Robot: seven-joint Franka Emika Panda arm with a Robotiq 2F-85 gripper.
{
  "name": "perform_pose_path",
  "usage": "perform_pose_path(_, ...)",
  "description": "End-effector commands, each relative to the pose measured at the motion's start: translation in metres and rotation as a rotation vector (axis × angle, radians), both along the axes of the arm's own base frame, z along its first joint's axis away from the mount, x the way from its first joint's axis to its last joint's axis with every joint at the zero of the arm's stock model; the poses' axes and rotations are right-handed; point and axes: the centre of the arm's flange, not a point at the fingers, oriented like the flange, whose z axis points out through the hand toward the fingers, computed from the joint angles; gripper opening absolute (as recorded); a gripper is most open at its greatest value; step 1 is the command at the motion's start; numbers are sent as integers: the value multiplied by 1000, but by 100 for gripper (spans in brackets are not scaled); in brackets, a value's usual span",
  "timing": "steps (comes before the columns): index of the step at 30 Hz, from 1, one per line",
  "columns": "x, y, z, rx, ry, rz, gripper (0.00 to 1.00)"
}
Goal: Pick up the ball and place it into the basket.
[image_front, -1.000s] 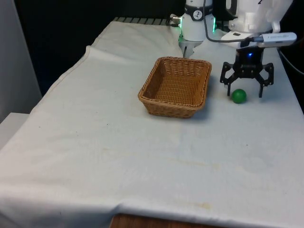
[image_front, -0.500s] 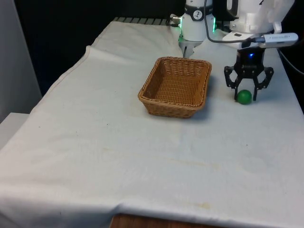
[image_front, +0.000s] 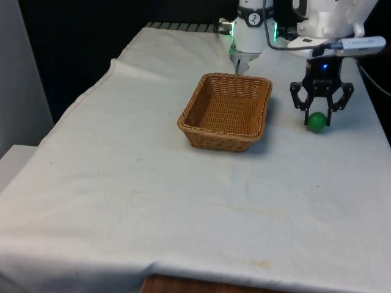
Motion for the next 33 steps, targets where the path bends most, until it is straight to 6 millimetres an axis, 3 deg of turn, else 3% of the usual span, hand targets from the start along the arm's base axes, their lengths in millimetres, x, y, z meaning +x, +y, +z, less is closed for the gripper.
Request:
perform_pose_path(1, -2, -1, 9, -1, 5, 0, 0)
perform_pose_path(14, -6, -2, 55, 20, 22, 4, 0)
perform_pose_path(33, -13, -14, 104, 19, 45, 18, 0)
